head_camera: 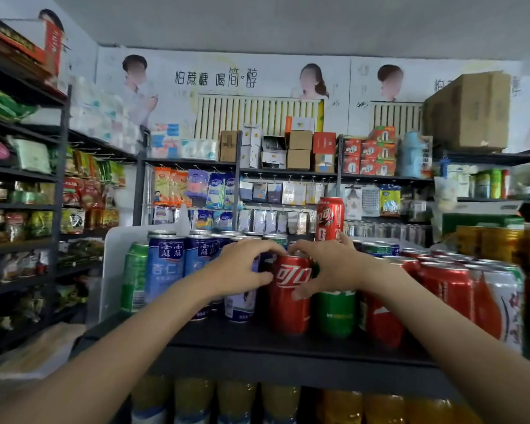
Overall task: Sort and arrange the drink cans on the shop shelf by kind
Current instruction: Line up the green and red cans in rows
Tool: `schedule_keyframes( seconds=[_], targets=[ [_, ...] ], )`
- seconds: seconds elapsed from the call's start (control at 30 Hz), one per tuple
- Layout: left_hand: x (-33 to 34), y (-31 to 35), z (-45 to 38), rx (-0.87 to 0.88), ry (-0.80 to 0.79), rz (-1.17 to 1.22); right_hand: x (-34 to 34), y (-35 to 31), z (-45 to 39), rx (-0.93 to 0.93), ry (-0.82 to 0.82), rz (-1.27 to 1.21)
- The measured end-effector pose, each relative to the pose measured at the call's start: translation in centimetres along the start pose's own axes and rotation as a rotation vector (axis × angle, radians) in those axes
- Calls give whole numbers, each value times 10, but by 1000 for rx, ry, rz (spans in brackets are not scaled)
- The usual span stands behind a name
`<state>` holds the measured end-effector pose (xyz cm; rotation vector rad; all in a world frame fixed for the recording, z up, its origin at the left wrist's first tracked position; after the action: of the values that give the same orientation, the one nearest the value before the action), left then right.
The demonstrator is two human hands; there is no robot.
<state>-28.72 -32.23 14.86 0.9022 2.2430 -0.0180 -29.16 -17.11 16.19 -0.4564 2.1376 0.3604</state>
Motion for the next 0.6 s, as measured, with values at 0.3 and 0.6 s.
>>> schedule_keyframes(
  seconds=[0.3, 0.6],
  targets=[
    [-11, -15, 22, -36, -23, 171, -4, -38, -11, -29, 198, -209],
    [-30, -16, 32, -80, 33, -73, -2, -18, -37, 5, 39, -159]
  ],
)
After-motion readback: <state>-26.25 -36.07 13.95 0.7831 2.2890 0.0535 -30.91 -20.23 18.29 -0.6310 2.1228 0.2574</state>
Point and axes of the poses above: each hand's wrist, its own z-axis away from the middle knuckle, its own x-axis out of the palm, y = z × x, the point moved 4 cm from there along -z, towards the middle knuckle, and after that the axes turned 15 degrees about y, right-handed, at the moved point
